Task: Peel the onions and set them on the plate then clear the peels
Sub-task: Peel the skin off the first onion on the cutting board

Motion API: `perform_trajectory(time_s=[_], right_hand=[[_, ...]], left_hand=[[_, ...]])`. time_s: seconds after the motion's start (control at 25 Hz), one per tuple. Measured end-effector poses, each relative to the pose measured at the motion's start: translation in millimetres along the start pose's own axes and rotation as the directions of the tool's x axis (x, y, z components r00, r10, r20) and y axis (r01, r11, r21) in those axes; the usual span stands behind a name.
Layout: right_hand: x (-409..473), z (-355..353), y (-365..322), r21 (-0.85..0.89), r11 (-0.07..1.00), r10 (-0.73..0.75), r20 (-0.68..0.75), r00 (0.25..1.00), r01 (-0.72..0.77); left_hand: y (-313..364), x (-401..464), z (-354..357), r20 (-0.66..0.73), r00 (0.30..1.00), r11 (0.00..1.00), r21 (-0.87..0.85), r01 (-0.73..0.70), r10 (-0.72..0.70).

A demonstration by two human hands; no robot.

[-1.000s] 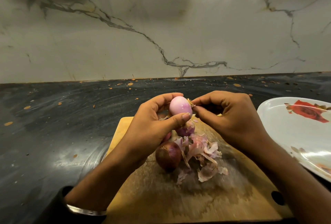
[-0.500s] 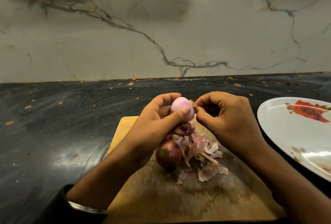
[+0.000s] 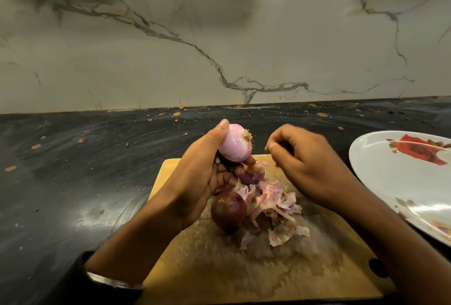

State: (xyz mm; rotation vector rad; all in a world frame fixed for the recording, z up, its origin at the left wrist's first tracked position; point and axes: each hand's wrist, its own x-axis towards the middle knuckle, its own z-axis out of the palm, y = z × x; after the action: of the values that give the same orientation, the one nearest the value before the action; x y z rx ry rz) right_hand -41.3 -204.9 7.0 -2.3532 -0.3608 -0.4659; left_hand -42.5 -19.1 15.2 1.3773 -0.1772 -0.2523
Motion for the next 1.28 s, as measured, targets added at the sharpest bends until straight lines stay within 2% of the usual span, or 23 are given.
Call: perform_trajectory(time_s=[0.08,0.2,0.32,0.44,0.72,0.8,0.92,1.0,1.16,1.28], right_hand=[[-2,3,-5,-0.002,0.999,-0.043,0.163,0.986,0.044],[-7,2,-7,0.045,0.992,-0.123,0.242,0.962,0.116],[-6,-1,-5,0.085,0.984,-0.171,0.151,0.974,0.159],[-3,-3,-1,0.175,0.977,-0.124,0.009,0.992,0.12],[-4,-5,-4,0.186,0.966,-0.177,-0.028,0.984,0.179],[-4,-7,-3,0.162,0.969,-0.186,-0.004,0.982,0.185],[-6,-5,-4,0.096,0.981,-0.183,0.155,0.971,0.17],[-7,-4,-6,0.079,0.981,-0.189,0.194,0.962,0.177],[-6,0,-8,0.175,0.958,-0.215,-0.086,0.973,0.228],[-10,6,-17,0.331,0.914,-0.198,-0.141,0.97,0.235]], left_hand=[[-1,1,-2,0.004,1.0,1.0,-0.001,-0.007,0.007],[-1,1,-4,0.008,1.0,1.0,0.006,-0.005,0.005],[-2,2,-5,0.006,1.0,1.0,-0.02,0.0,0.0],[-4,3,-6,0.002,0.999,0.999,0.001,-0.05,0.05],[-5,4,-10,0.013,0.999,0.999,-0.012,-0.048,0.049],[-5,3,-11,0.015,0.999,0.999,-0.009,-0.046,0.046],[-4,4,-13,0.001,0.997,0.997,-0.037,-0.073,0.073],[-4,4,-13,-0.021,0.995,0.994,-0.051,-0.095,0.094],[-2,2,-7,-0.058,0.994,0.986,-0.135,-0.101,0.094],[-3,2,-7,-0.043,0.992,0.973,-0.195,-0.125,0.119]])
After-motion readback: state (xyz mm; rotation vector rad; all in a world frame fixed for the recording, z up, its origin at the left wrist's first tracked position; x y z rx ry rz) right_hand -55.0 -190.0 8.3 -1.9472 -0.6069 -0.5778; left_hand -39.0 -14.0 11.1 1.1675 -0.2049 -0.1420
